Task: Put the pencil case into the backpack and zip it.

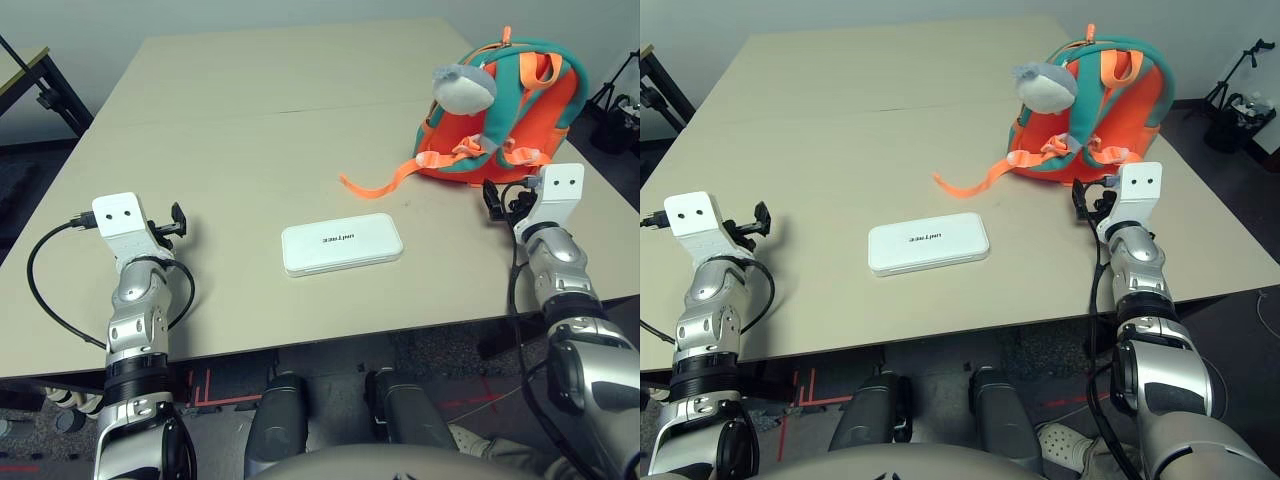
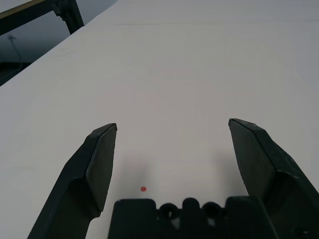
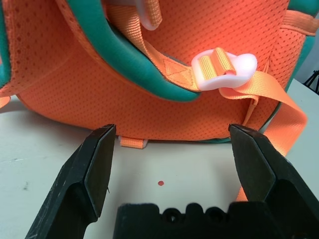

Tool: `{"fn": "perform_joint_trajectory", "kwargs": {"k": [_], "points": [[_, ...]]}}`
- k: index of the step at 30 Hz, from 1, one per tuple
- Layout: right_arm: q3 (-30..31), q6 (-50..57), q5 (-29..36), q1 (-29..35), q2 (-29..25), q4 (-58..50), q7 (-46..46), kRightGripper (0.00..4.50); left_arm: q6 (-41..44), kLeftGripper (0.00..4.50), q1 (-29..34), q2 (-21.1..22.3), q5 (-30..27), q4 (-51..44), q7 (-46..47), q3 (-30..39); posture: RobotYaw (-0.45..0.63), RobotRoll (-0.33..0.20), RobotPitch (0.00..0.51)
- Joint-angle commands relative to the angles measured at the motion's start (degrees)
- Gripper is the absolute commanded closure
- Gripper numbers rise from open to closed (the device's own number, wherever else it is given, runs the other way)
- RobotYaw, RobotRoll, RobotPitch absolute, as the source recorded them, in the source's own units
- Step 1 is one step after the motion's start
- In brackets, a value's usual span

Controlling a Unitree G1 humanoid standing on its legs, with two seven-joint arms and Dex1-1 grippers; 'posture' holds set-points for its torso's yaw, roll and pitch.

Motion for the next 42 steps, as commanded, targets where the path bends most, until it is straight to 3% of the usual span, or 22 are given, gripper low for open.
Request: {"fn": "perform_joint_trajectory", "kwargs": {"k": [1, 9, 17, 21, 27, 31, 33, 42], "points": [[0.4, 1.0, 0.0, 0.4, 0.1, -1.6, 0.4, 0.02, 0.8, 0.00, 0.2, -0.2, 0.3, 0.0, -0.3, -0.4, -0.01, 0.000, 0.099], [1.1, 8.9, 2.5, 5.4, -3.3, -12.6, 9.2, 0.02, 1.4, 0.00, -1.9, 0.9, -2.6, 0.9, -6.4, -0.6, -0.03, 0.000, 0.090], [4.3, 30.3, 9.0, 17.7, -10.9, -41.6, 24.1, 0.02, 7.7, 0.00, -4.1, 6.9, -13.6, 0.1, -25.0, 0.2, -0.10, 0.000, 0.080], [6.8, 39.1, 11.0, 20.4, -13.5, -52.8, 27.7, 0.02, 14.0, 0.00, -6.5, 9.4, -20.7, 2.2, -32.4, 1.7, -0.13, 0.000, 0.084], [10.6, 44.8, 11.8, 17.8, -13.5, -59.8, 29.6, 2.18, 30.1, 0.00, -9.7, 12.9, -29.9, 3.0, -40.6, 0.8, -0.13, 0.000, 0.087], [14.2, 44.2, 10.3, 14.3, -12.1, -58.7, 30.7, 3.88, 38.6, 0.00, -11.7, 14.4, -33.5, 4.2, -44.2, 0.0, -0.13, 0.000, 0.091], [16.1, 43.2, 9.2, 12.3, -11.2, -57.2, 31.2, 4.46, 41.5, 0.00, -12.6, 14.9, -34.4, 5.4, -45.5, -0.5, -0.12, 0.000, 0.091], [26.1, 33.9, -0.7, 5.0, -9.6, -46.9, 34.7, 4.46, 48.3, 0.00, -14.9, 15.4, -37.0, 11.0, -53.3, -1.8, -0.10, 0.000, 0.092]]}}
